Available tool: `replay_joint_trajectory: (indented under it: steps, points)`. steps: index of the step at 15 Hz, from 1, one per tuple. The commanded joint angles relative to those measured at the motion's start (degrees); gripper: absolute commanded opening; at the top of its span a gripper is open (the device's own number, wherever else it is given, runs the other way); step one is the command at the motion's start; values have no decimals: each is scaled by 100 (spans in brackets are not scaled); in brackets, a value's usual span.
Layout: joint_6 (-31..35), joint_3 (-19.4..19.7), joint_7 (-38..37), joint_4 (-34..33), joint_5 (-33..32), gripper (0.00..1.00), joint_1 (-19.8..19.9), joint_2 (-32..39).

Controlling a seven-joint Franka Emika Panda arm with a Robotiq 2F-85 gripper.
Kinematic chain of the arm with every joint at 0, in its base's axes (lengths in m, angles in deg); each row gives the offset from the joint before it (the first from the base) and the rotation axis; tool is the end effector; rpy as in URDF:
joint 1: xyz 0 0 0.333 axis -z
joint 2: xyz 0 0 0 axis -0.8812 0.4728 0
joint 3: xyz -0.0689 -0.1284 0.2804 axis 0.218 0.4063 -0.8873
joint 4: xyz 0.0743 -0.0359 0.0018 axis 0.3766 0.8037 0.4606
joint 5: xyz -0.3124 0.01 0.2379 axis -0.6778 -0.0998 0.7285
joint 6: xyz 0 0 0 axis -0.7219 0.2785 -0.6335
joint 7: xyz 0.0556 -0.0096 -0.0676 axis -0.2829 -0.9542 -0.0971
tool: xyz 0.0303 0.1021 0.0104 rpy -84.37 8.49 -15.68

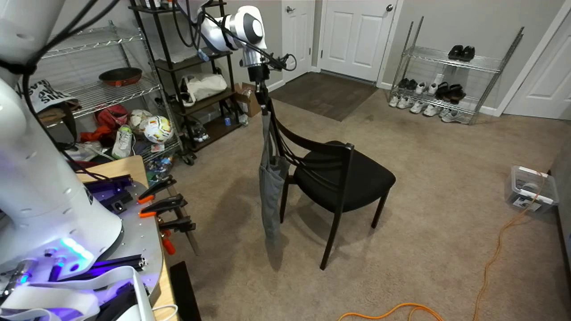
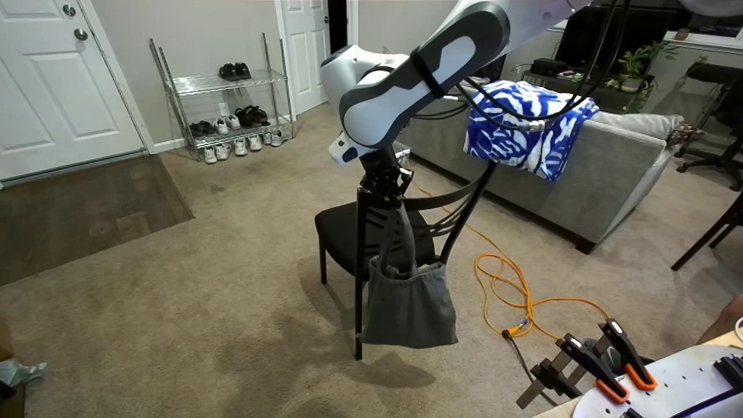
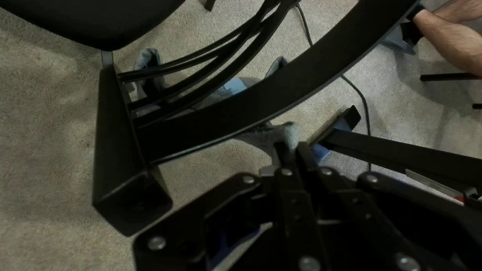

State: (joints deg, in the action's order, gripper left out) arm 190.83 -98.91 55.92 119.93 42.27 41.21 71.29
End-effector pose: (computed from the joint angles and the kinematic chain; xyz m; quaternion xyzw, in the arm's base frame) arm 0.6029 0.3221 0.1998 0.3136 0.9306 -0.1844 0.0401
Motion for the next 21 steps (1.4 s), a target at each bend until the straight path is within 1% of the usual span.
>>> replay_joint_trajectory:
  steps: [1, 6, 7, 9, 11, 13, 16, 18, 21]
  points:
    - [-18, -6, -1, -27, -1, 6, -3, 14]
    - [-18, -6, -1, -27, -1, 6, -2, 14]
    - [83, -31, -18, 70, 28, 2, 25, -21]
    - [64, -85, 0, -57, 28, 2, -67, 108]
    - [-146, -256, 15, -356, 246, 2, -163, 269]
    - [-195, -359, -63, -462, 318, 2, -319, 236]
    - [-78, -339, -420, -522, 209, 2, -607, 80]
    - [-98, -310, -619, -628, 231, 2, -699, 88]
    - [-34, -266, -926, -668, 274, 2, -679, 97]
